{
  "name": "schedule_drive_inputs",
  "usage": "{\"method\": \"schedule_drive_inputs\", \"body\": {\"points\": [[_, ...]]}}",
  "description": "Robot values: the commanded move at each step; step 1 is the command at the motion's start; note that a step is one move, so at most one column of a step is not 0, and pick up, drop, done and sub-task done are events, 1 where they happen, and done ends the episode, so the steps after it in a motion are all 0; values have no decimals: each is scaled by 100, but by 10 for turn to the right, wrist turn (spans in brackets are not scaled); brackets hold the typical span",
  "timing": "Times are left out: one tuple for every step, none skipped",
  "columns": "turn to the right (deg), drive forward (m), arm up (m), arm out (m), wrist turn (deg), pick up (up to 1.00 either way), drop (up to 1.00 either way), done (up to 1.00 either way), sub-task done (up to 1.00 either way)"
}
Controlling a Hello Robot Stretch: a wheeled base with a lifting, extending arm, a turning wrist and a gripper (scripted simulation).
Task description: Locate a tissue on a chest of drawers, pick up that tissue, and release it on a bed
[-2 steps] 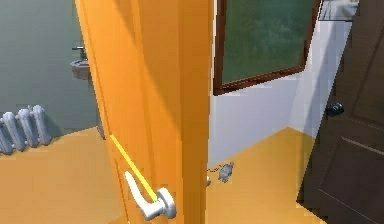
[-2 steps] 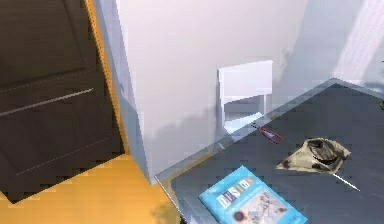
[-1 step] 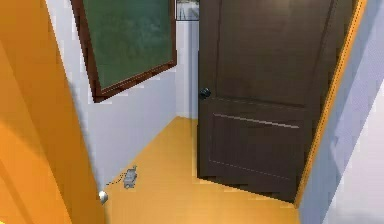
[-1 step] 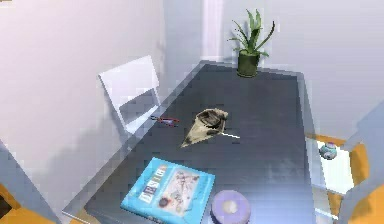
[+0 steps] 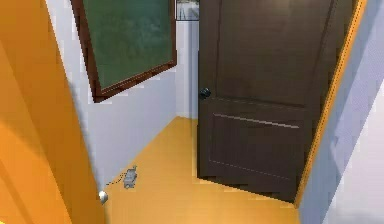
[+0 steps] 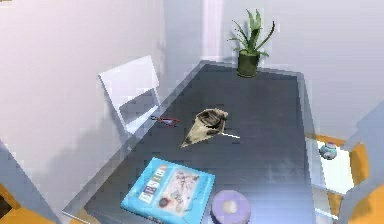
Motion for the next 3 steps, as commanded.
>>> {"method": "schedule_drive_inputs", "body": {"points": [[450,0,0,0,0,0,0,0,0],[-240,0,0,0,0,0,0,0,0],[0,45,0,0,0,0,0,0,0]]}}
